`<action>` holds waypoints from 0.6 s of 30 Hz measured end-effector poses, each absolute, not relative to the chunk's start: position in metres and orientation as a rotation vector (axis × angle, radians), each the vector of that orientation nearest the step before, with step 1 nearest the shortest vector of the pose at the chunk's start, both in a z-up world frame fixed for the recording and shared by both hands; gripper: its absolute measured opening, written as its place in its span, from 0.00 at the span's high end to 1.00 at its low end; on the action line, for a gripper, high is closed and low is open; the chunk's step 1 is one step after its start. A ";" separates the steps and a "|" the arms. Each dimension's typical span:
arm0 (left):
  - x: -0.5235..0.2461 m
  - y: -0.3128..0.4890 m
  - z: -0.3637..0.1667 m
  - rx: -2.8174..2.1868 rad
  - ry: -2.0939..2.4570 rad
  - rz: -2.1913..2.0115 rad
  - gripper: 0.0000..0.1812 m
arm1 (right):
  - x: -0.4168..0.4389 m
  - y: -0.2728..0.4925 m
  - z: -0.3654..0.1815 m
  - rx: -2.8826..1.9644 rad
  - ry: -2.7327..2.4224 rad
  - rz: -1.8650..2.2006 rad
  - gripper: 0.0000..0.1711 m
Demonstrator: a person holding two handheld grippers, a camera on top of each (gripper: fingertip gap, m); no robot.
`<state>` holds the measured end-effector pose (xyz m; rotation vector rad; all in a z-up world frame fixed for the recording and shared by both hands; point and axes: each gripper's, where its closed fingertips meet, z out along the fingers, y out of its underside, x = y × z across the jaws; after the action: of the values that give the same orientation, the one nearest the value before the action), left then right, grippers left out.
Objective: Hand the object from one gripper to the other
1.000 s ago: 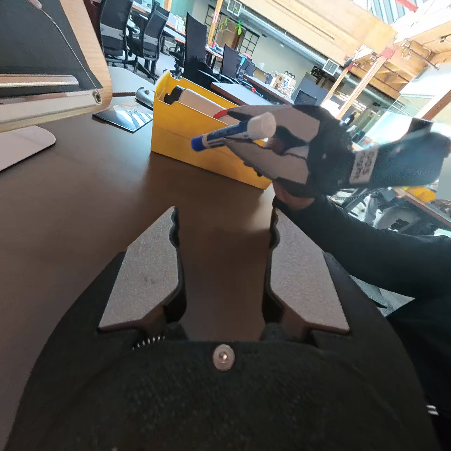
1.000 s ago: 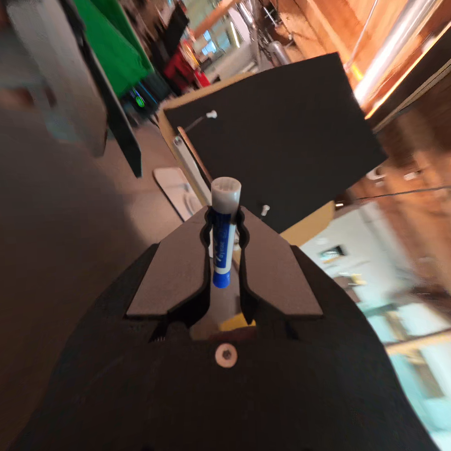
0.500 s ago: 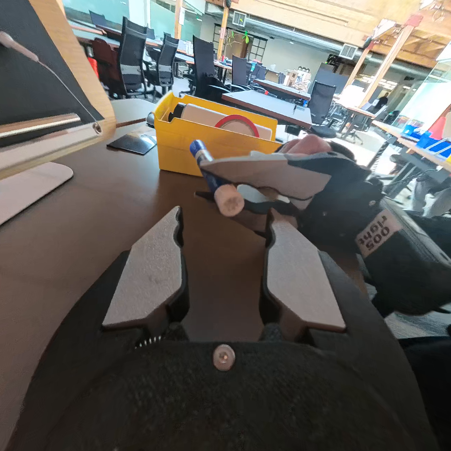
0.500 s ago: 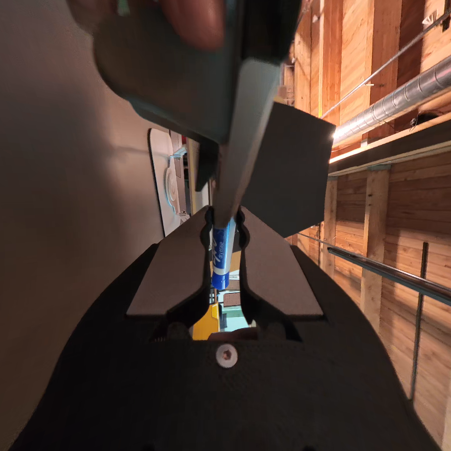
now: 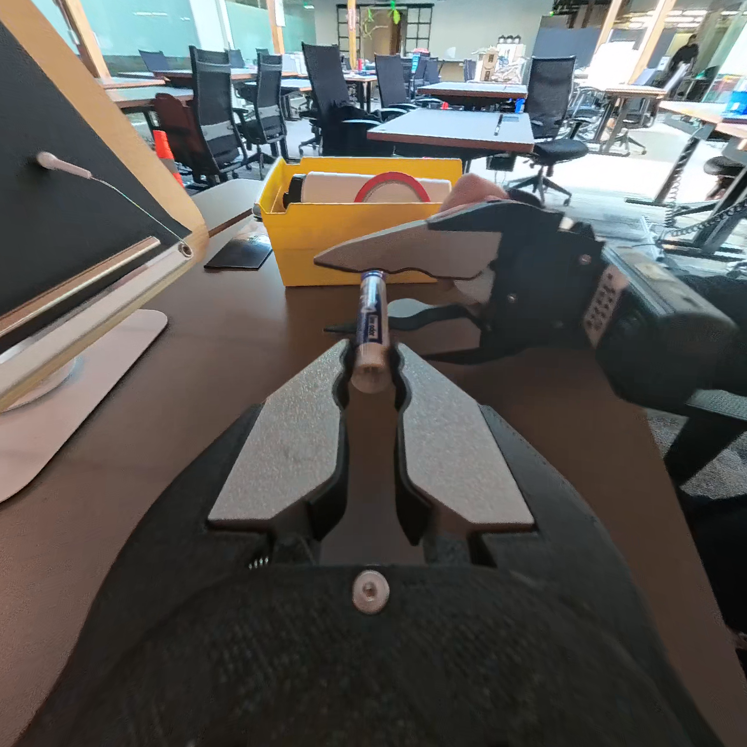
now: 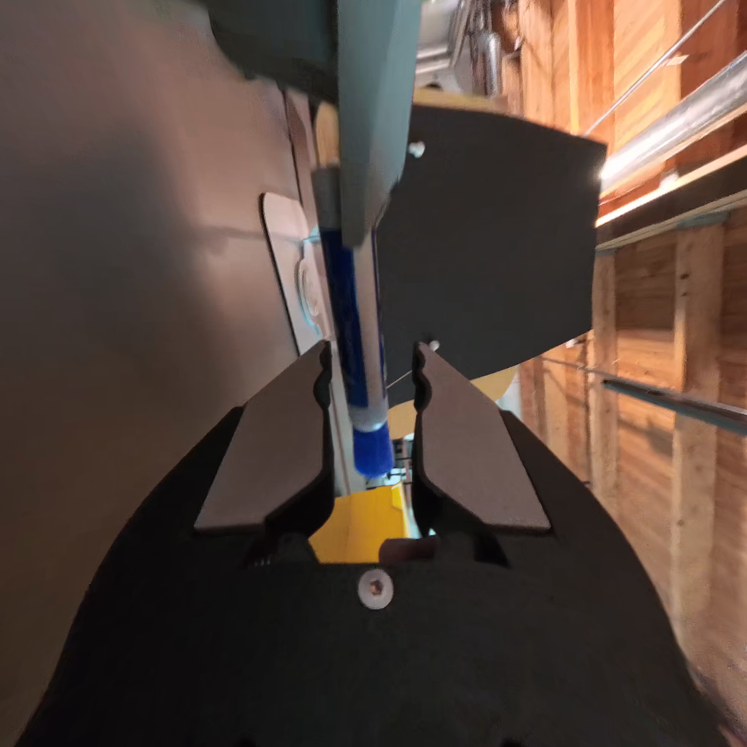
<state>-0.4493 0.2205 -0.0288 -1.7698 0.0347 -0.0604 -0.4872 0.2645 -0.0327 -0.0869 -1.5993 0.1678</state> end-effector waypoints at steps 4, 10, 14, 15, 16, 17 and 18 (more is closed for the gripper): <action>-0.458 0.213 -0.026 -1.791 0.047 0.026 0.92 | -0.488 0.277 -0.036 -0.177 -1.655 0.259 0.83; -0.452 0.217 -0.040 -1.836 0.070 -0.019 0.91 | -0.464 0.235 -0.046 -0.058 -1.783 0.593 0.86; -0.447 0.216 -0.037 -1.812 0.087 -0.079 0.92 | -0.460 0.230 -0.054 -0.087 -1.881 0.630 0.91; -0.447 0.215 -0.035 -1.797 0.077 -0.098 0.92 | -0.460 0.229 -0.051 -0.090 -1.871 0.635 0.91; -0.447 0.215 -0.032 -1.780 0.061 -0.123 0.92 | -0.459 0.229 -0.049 -0.102 -1.865 0.652 0.91; -0.447 0.214 -0.029 -1.760 0.041 -0.152 0.92 | -0.459 0.228 -0.047 -0.125 -1.868 0.684 0.91; -0.447 0.214 -0.025 -1.735 0.024 -0.176 0.92 | -0.459 0.228 -0.044 -0.154 -1.869 0.718 0.91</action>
<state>-0.4474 0.2140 -0.0248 -1.7350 0.0245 -0.1763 -0.4590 0.2282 -0.0441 -0.1545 -1.8685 0.7176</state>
